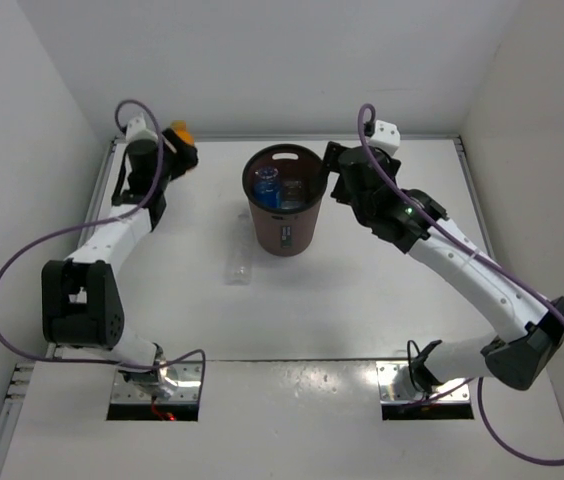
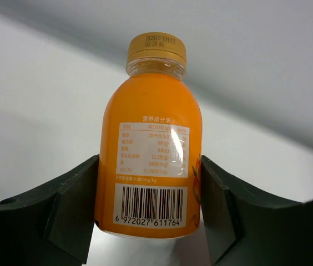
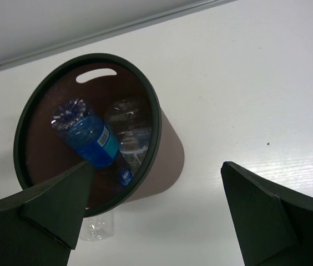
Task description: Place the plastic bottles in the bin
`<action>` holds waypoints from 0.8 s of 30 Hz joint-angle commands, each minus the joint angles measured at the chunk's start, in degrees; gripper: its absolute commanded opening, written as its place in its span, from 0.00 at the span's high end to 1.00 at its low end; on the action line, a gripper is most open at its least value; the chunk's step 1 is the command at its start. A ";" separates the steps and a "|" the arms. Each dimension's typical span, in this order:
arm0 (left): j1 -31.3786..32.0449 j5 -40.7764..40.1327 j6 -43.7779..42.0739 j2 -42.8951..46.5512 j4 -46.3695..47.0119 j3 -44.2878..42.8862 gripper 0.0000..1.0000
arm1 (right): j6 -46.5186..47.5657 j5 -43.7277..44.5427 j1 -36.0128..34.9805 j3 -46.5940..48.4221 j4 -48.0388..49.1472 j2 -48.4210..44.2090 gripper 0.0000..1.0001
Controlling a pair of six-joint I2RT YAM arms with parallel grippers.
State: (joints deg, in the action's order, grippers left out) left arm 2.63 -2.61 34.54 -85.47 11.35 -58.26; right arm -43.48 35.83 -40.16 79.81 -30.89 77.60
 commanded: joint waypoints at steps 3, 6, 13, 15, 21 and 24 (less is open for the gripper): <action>2.10 6.02 10.53 -4.08 11.66 -15.53 0.65 | -3.53 0.73 0.96 -0.71 0.31 -1.40 0.01; 6.32 10.07 13.09 -5.14 15.79 -18.29 0.65 | -3.54 0.20 1.48 -1.85 0.31 -1.40 0.01; 20.21 12.10 7.04 -5.67 17.39 -19.35 0.65 | -3.54 0.20 2.02 -1.16 -0.22 -1.40 0.01; 22.31 11.58 5.11 -5.67 15.20 -19.35 0.65 | -3.54 0.20 2.54 -1.15 -0.75 -2.01 0.01; 26.27 10.52 2.19 -2.69 13.43 -12.94 0.65 | -3.54 0.20 3.07 -4.83 1.01 -4.82 0.01; 26.81 8.68 1.67 -1.19 12.03 -8.63 0.63 | -3.54 0.20 3.60 -4.32 0.40 -4.83 0.01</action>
State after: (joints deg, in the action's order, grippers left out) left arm 28.49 7.66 37.98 -89.71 23.57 -69.65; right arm -46.41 35.62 -37.08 75.05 -31.86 74.35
